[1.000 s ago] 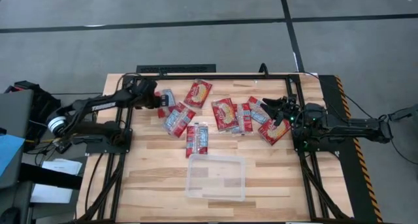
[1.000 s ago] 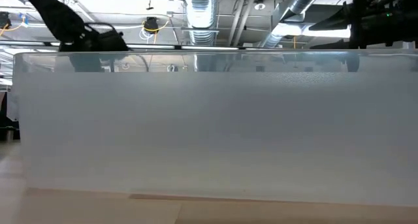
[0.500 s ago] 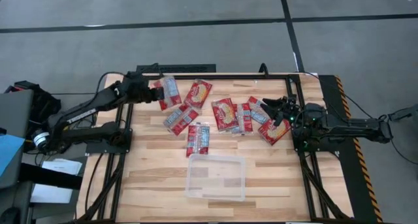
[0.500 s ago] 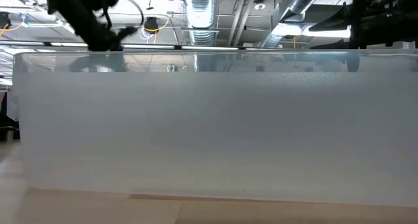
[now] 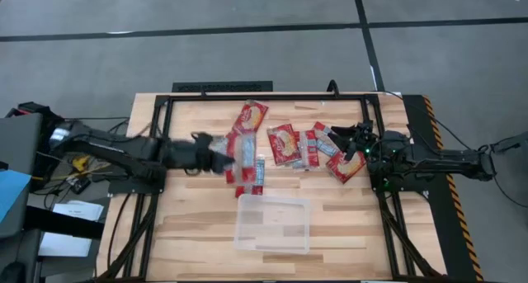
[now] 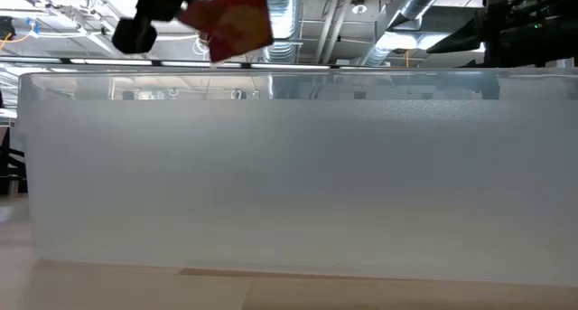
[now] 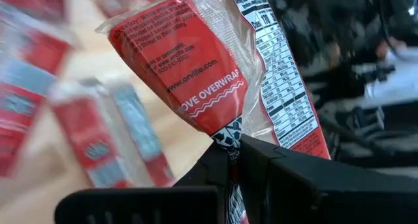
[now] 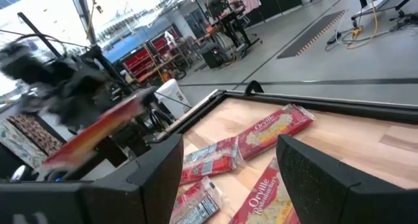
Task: Sort popcorn bags into baskets
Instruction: Put the red popcorn bag into the white bin
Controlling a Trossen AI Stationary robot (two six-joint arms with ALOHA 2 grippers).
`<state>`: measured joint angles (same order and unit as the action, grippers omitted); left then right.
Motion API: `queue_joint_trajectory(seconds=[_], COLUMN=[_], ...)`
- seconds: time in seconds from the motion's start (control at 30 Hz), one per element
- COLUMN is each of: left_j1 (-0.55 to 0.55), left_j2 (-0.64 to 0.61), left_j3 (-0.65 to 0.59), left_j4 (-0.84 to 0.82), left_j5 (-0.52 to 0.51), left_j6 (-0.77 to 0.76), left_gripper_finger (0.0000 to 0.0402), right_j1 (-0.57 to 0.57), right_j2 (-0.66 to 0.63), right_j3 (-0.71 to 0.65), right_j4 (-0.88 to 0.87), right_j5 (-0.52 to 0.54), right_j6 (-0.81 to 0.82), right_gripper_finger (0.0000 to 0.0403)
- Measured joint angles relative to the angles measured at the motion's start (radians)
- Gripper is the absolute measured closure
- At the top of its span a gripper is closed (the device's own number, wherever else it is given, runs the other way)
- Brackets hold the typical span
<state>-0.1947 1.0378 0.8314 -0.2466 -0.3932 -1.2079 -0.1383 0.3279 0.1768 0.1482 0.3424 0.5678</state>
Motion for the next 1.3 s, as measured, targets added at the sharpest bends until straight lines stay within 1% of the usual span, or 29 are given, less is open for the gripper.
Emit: queue_joint_trajectory(seconds=[0.07,0.13,0.3,0.37,0.47,0.53,0.63,0.7,0.83,0.93,1.07,1.17,1.3], left_j1=[-0.069,-0.115,-0.157,-0.158,-0.157,-0.158,-0.159,-0.16,-0.159,-0.172,-0.201,-0.219,-0.23], left_j2=[0.081,0.17,0.403,0.491,0.619,0.695,0.785,0.821,0.865,0.912,0.972,0.996,1.008], left_j3=[0.05,0.118,0.324,0.411,0.539,0.611,0.688,0.71,0.711,0.712,0.711,0.711,0.713], left_j4=[-0.007,-0.007,-0.028,-0.072,-0.156,-0.211,-0.243,-0.237,-0.218,-0.163,-0.106,-0.064,-0.072], left_j5=[-0.049,-0.081,-0.09,-0.068,-0.01,0.033,0.075,0.079,0.075,0.094,0.094,0.055,0.014], left_j6=[-0.033,-0.054,-0.069,-0.087,-0.085,-0.074,-0.061,-0.052,-0.039,-0.035,-0.084,-0.122,-0.148], left_gripper_finger=[0.0401,0.0401,0.0401,0.0401,0.0401,0.0401,0.0401,0.0401,0.0401,0.0401,0.0401,0.0401,0.0401], right_j1=[0.0,0.0,0.0,0.0,0.0,0.0,0.0,0.0,0.0,0.001,0.0,0.001,0.001], right_j2=[0.0,0.0,0.0,0.0,0.0,0.0,0.0,0.0,0.0,0.0,0.0,0.0,0.0], right_j3=[0.0,0.0,0.0,0.0,0.0,0.0,0.0,0.0,-0.001,-0.001,-0.001,-0.001,-0.001], right_j4=[-0.013,-0.024,-0.08,-0.107,-0.142,-0.157,-0.173,-0.186,-0.205,-0.202,-0.2,-0.201,-0.201], right_j5=[0.0,0.0,0.0,0.0,0.0,0.0,0.0,-0.001,-0.001,0.0,-0.001,0.0,-0.001], right_j6=[0.0,0.0,0.0,0.0,0.0,0.007,0.029,0.034,0.034,0.035,0.035,0.035,0.035], right_gripper_finger=[0.0132,0.0132,0.0132,0.0132,0.0132,0.0132,0.0132,0.0132,0.0132,0.0132,0.0132,0.0132,0.0132])
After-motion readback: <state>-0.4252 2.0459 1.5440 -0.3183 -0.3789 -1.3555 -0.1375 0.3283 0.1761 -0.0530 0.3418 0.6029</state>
